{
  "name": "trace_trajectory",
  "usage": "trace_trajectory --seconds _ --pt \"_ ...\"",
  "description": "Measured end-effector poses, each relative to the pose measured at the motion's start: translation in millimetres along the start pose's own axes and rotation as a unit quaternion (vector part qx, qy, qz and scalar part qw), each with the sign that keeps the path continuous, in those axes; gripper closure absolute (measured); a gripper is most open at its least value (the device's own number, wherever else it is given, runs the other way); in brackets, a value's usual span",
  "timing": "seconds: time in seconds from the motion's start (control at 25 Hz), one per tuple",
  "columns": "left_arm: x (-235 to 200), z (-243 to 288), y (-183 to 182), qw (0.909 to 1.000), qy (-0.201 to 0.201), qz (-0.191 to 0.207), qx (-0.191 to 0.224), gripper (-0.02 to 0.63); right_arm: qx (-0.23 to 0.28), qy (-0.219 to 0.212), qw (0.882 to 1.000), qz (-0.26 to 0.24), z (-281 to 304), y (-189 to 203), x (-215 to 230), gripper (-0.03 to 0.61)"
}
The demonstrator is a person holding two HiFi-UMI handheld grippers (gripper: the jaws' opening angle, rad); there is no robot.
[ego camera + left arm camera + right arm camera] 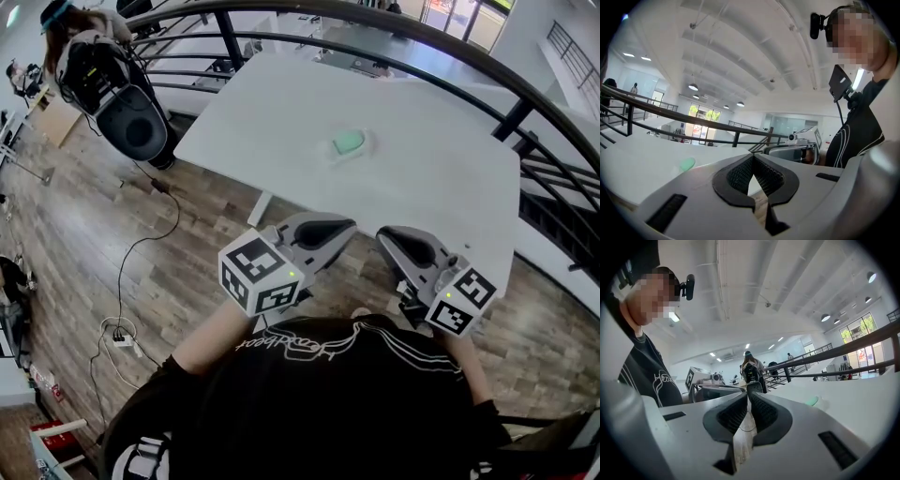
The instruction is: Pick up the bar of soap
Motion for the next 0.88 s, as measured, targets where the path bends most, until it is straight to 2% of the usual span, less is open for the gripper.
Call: trace_trajectory --seconds 0.32,0.48,0.64,0.88 --pt "-12 2 2 1.0000 -0.003 0.004 0.004 0.606 -0.001 -0.016 1.000 -0.001 12 0 12 0.548" --pt "-31 14 0 1.0000 -0.007 0.005 -0.001 0.606 0.002 -0.020 1.000 0.010 24 -2 36 0.548" --pt "-51 38 12 0.9996 -0.017 -0.002 -0.022 0.606 0.004 -0.022 0.999 0.026 28 10 69 0.549" --pt "-84 71 15 0.9981 -0.033 -0.024 -0.045 0.606 -0.005 -0.021 0.999 0.035 38 8 113 0.548"
Point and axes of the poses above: the fingertips, and each gripper's own axes: z forward along the fingers, x to its right, y out of its underside, the point moved 5 cm from there along -z, backward along the fingers, and after that the axes turned 5 degrees about -y, right-handed, at the moved point
